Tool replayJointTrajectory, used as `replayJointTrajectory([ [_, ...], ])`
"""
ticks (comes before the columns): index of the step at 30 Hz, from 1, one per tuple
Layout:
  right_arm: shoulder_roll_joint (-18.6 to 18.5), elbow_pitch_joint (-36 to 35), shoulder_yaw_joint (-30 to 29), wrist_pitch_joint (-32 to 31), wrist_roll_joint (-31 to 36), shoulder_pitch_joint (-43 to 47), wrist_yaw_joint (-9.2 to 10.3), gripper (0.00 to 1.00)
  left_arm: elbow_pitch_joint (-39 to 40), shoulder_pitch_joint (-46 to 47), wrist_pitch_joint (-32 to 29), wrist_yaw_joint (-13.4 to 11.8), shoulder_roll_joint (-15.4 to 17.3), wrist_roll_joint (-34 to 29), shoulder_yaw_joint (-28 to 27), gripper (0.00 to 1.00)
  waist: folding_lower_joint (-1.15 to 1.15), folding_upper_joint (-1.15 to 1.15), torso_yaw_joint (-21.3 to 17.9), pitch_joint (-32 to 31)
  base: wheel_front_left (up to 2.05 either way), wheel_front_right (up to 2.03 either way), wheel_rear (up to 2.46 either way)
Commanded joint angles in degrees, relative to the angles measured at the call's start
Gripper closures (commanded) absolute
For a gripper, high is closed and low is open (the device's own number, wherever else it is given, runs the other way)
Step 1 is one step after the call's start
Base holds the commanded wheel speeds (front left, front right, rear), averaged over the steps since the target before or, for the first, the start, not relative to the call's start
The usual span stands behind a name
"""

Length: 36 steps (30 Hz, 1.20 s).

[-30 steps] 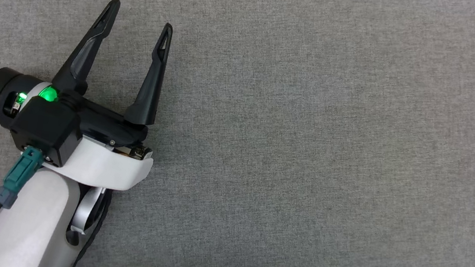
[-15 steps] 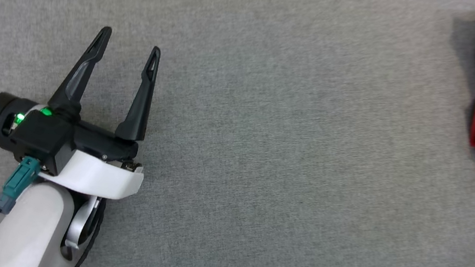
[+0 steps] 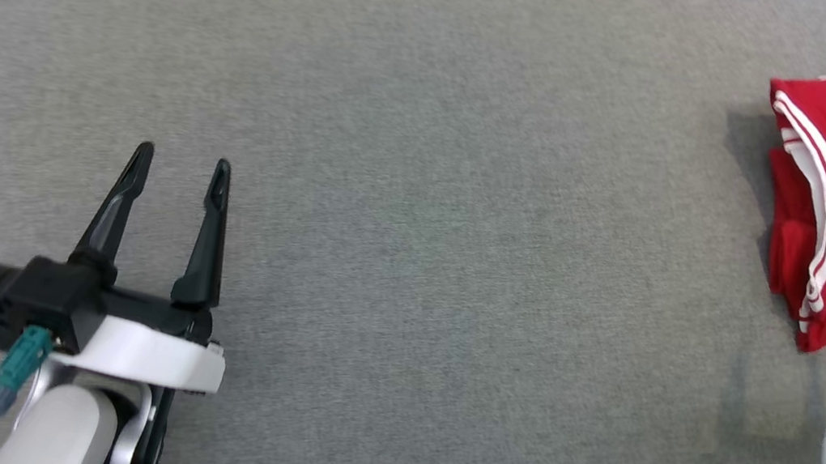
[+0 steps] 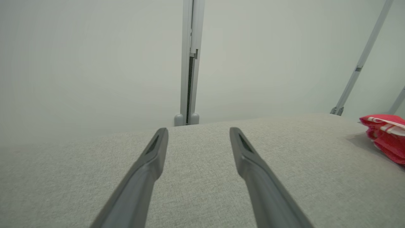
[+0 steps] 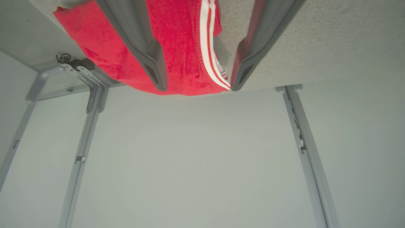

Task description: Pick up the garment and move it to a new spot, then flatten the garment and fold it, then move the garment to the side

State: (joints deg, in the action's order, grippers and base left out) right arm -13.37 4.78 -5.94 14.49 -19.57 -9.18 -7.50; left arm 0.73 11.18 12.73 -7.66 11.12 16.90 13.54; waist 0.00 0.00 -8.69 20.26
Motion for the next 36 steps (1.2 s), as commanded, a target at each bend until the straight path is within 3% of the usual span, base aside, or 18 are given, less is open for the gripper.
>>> replayJointTrajectory([
  [1,0.04,-0.56,0.06,-0.40,0.59,0.90,0.03,0.00,-0.19,-0.76,0.43,-0.17,-0.01,0.12,-0.22,0.00,0.00,0.00,2.28,-2.18,0.00,0.00,0.00],
  [7,2.27,-7.46,2.27,-3.93,3.30,5.61,0.02,0.00,-1.05,-4.99,0.97,-1.49,-0.13,1.21,-1.24,0.00,0.00,0.00,6.63,-5.97,0.00,0.00,0.00],
  [15,3.83,-13.15,3.50,-9.27,5.73,11.92,0.02,0.00,-2.44,-10.47,0.82,-1.05,0.90,2.14,-0.99,0.00,0.00,0.00,10.19,-12.20,0.00,0.00,0.00],
  [28,5.33,-16.20,3.83,-13.64,6.77,20.83,0.02,0.00,-2.05,-17.89,-1.41,-1.87,3.07,2.54,-0.37,0.00,0.00,0.00,10.54,-20.39,0.00,0.00,0.00],
  [36,5.76,-17.84,3.63,-14.69,7.17,23.22,0.02,0.00,-1.42,-19.42,-2.26,-2.11,3.88,3.04,-0.38,0.00,0.00,0.00,10.22,-21.58,0.00,0.00,0.00],
])
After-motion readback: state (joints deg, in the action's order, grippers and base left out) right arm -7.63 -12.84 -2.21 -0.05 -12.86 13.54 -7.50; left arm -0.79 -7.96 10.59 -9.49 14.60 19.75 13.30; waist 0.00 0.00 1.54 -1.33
